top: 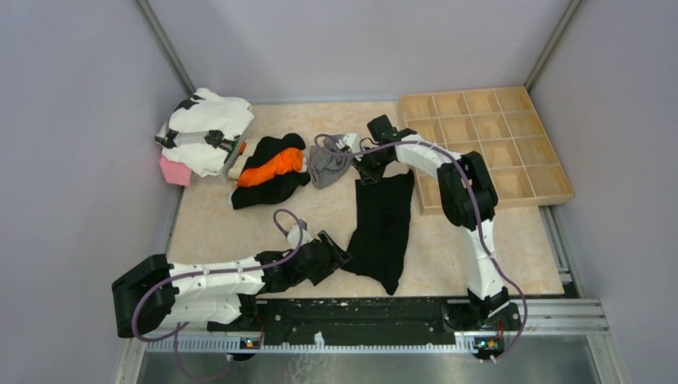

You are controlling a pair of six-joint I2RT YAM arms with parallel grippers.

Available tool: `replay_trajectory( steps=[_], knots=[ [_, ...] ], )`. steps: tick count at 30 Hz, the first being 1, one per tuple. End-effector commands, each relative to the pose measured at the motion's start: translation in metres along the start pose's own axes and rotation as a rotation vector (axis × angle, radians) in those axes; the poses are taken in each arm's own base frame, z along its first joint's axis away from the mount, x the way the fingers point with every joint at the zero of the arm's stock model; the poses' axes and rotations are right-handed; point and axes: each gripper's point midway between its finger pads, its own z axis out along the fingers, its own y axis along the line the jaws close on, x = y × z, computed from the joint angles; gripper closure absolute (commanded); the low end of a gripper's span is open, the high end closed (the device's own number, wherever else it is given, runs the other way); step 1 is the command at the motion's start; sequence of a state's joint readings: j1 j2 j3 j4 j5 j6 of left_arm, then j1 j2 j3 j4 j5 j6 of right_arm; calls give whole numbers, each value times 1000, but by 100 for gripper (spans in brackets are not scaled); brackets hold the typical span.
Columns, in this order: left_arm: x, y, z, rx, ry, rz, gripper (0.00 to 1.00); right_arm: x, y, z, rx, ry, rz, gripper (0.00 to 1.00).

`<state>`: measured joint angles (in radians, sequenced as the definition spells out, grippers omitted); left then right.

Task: Roll the underwear
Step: Flatten out the underwear at the center of the board.

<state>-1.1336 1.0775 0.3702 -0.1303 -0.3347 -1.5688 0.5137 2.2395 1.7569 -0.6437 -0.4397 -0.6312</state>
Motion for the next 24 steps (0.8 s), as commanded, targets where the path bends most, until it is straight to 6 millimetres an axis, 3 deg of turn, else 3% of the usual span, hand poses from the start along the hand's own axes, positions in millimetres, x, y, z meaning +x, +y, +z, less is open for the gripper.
replay_trajectory(
  steps=[1,4,8,14,20,23,24],
  knots=[
    [-1,-17,4,38,-17,-54,18,6,0,-4,61,-35,89,91],
    [3,-16,9,35,-4,-72,19,3,0,-12,112,-89,126,100],
    [14,-18,16,19,38,-64,23,7,2,-17,146,-108,154,100],
    [25,-7,22,-31,84,-64,38,10,1,-19,156,-97,171,100],
    [22,5,21,-43,64,-77,86,11,1,-22,170,-119,200,100],
    [13,8,18,-45,28,-76,100,4,1,-30,191,-155,225,100],
    [8,7,16,-41,5,-65,100,0,3,-34,193,-174,233,100]
  ],
)
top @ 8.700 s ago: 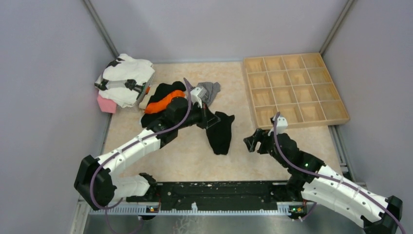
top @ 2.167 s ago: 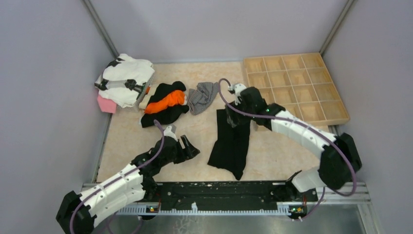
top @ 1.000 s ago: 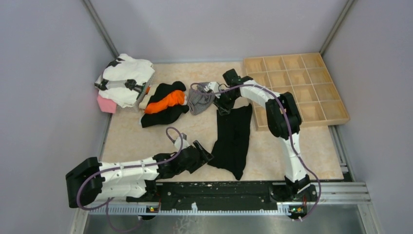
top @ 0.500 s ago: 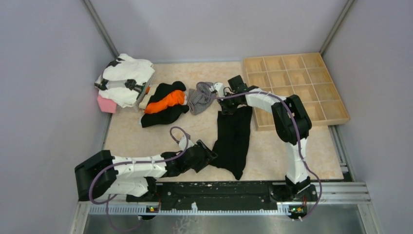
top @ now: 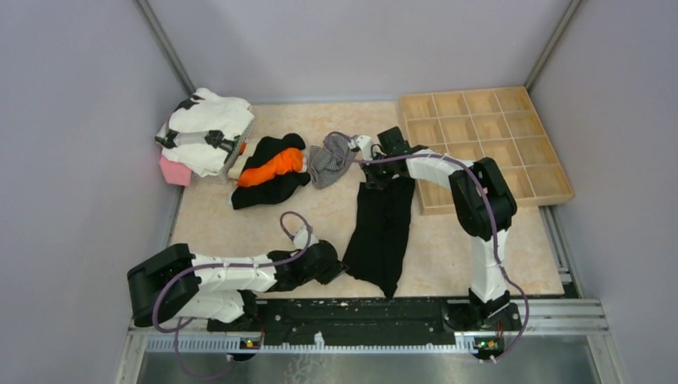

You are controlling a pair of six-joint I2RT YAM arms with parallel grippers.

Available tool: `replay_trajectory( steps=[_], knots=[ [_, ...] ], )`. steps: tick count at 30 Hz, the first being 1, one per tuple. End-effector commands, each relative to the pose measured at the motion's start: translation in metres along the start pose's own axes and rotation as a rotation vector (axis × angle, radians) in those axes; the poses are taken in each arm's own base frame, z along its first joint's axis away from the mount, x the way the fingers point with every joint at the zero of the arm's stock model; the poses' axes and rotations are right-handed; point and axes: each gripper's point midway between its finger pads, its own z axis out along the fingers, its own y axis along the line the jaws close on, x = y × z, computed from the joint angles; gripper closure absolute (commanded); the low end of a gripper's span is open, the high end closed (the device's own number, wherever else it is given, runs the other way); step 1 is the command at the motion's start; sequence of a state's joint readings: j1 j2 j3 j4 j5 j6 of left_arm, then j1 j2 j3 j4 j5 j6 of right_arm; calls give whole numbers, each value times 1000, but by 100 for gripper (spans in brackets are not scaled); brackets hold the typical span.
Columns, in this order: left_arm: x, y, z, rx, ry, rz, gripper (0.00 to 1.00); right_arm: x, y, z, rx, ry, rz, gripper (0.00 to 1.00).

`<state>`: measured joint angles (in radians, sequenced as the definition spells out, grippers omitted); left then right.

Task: Roll the underwear
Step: Flatten out the underwear at the center of the board.

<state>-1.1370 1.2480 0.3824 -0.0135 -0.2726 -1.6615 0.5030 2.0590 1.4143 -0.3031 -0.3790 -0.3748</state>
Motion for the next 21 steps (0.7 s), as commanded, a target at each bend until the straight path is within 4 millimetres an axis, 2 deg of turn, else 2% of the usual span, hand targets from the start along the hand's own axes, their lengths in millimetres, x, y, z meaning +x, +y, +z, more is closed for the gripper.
replay_trajectory(
  steps=[1,5,10,13,17,21],
  knots=[
    [-19,4,-9,6,-88,27,100,-24,-3,-26,55,-96,44,100],
    [-57,-1,-30,33,-267,122,100,-51,7,-59,80,-238,90,100],
    [-109,-10,-77,44,-496,255,100,-82,18,-121,155,-422,150,100],
    [-134,-23,-108,68,-612,345,100,-100,28,-170,199,-568,180,100],
    [-160,-53,-156,127,-737,466,100,-101,54,-222,196,-694,209,100],
    [-176,-85,-202,214,-828,593,100,-94,76,-270,210,-779,222,100]
  ],
)
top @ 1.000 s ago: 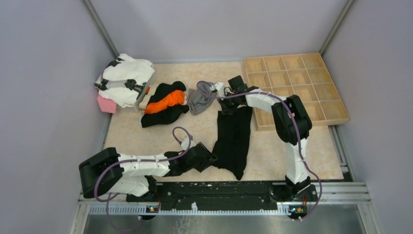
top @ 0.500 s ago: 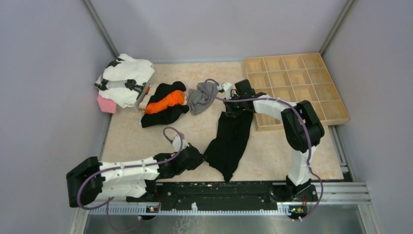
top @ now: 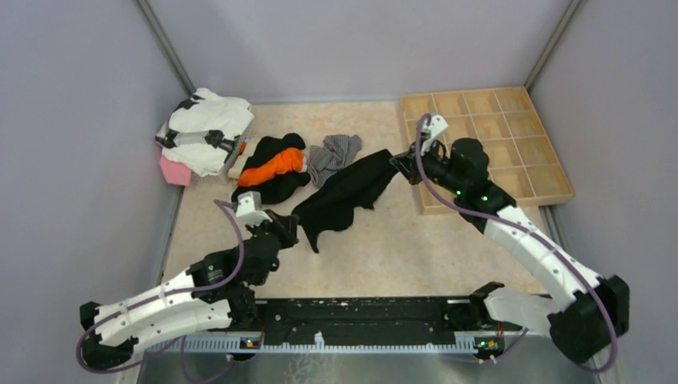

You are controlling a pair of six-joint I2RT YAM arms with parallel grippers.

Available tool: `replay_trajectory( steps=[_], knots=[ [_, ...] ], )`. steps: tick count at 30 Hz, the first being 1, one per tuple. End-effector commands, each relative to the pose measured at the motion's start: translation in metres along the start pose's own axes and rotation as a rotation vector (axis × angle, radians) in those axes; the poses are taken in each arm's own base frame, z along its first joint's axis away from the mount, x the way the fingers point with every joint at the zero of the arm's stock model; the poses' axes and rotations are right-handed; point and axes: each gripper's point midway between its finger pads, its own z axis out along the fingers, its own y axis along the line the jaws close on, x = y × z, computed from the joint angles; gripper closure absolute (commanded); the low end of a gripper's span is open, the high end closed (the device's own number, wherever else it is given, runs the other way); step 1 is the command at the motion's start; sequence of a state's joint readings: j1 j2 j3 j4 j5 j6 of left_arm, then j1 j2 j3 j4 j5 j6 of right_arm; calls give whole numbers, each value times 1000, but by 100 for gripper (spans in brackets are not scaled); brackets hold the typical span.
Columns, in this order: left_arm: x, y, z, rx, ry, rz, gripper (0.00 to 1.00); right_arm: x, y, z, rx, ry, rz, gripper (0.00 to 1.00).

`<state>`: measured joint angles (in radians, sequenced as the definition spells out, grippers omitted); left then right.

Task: Roll the underwear
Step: Flatten out the underwear at the center of the board.

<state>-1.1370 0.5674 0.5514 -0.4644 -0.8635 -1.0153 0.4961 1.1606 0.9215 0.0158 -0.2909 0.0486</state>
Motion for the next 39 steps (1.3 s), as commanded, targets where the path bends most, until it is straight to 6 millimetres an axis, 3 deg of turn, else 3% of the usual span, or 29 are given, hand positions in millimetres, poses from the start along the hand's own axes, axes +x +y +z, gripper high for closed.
replay_trajectory(
  steps=[1,7,11,14,18,21,26,29,31,35,39],
  knots=[
    [-75,-18,-20,66,-189,211,100,-36,15,-46,15,-142,59,100],
    [-118,-37,-48,182,-256,303,100,-49,36,-98,-14,-184,101,100],
    [-122,-56,-66,320,-209,371,100,-41,54,-122,-61,-114,170,100],
    [-109,-60,-77,366,-82,398,100,-19,73,-139,-119,-10,266,100],
    [-71,-59,-86,396,142,406,100,9,96,-159,-193,89,404,100],
    [-39,-52,-74,356,231,442,100,27,95,-164,-155,107,478,100],
    [-6,-18,-19,99,163,490,100,79,51,-126,45,112,524,100],
    [-5,7,10,-79,35,494,100,121,19,-91,162,106,528,100],
    [-6,18,28,-145,-28,512,100,139,3,-70,211,103,512,100],
    [-11,18,68,-96,-89,485,100,154,-17,-34,249,103,486,100],
    [-24,26,92,-92,-144,509,100,143,-34,-18,295,40,441,100]
  ],
)
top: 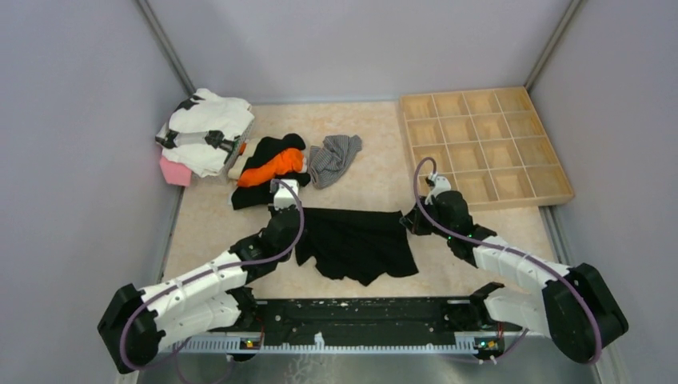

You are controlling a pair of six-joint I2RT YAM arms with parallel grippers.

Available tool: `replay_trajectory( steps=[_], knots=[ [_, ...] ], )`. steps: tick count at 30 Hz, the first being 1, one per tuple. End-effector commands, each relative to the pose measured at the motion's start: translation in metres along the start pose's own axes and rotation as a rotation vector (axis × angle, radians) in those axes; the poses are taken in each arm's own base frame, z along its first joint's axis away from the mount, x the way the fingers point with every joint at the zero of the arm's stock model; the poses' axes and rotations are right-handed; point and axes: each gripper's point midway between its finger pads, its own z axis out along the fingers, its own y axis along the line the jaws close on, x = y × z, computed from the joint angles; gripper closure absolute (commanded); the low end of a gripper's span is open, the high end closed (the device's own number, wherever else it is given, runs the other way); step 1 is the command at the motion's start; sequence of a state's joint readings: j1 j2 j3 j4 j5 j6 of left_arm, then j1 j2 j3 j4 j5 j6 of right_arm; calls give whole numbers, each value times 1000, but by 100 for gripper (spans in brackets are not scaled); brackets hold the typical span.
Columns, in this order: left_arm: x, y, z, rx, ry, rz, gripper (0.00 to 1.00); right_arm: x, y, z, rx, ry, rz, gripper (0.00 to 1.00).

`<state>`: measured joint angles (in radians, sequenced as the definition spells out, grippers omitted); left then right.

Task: Roll the underwear
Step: Flatten out the underwear at the center of the board.

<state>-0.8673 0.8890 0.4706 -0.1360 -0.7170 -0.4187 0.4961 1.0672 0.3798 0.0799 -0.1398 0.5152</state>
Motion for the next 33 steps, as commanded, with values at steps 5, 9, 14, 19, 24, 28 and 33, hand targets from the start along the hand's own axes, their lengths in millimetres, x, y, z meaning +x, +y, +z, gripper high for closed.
replay_trajectory(
  steps=[5,9,14,19,24,28,33],
  knots=[
    [-71,-11,29,84,-226,-19,100,-95,33,1,-71,-315,-108,100],
    [-88,-19,8,159,-198,-49,100,-97,63,-28,-178,-274,-153,100],
    [-112,-20,-52,329,-189,-77,100,-91,99,-94,-277,-197,-219,100],
    [-119,-23,-113,520,-161,-61,100,-63,128,-153,-423,-52,-213,100],
    [-104,-30,-157,676,-36,-100,100,-38,141,-192,-517,36,-143,100],
    [-101,-18,-157,621,-53,-169,100,-32,126,-183,-457,10,-72,100],
    [-72,-18,-85,438,-85,-244,100,-25,75,-99,-249,-58,8,100]
  ],
)
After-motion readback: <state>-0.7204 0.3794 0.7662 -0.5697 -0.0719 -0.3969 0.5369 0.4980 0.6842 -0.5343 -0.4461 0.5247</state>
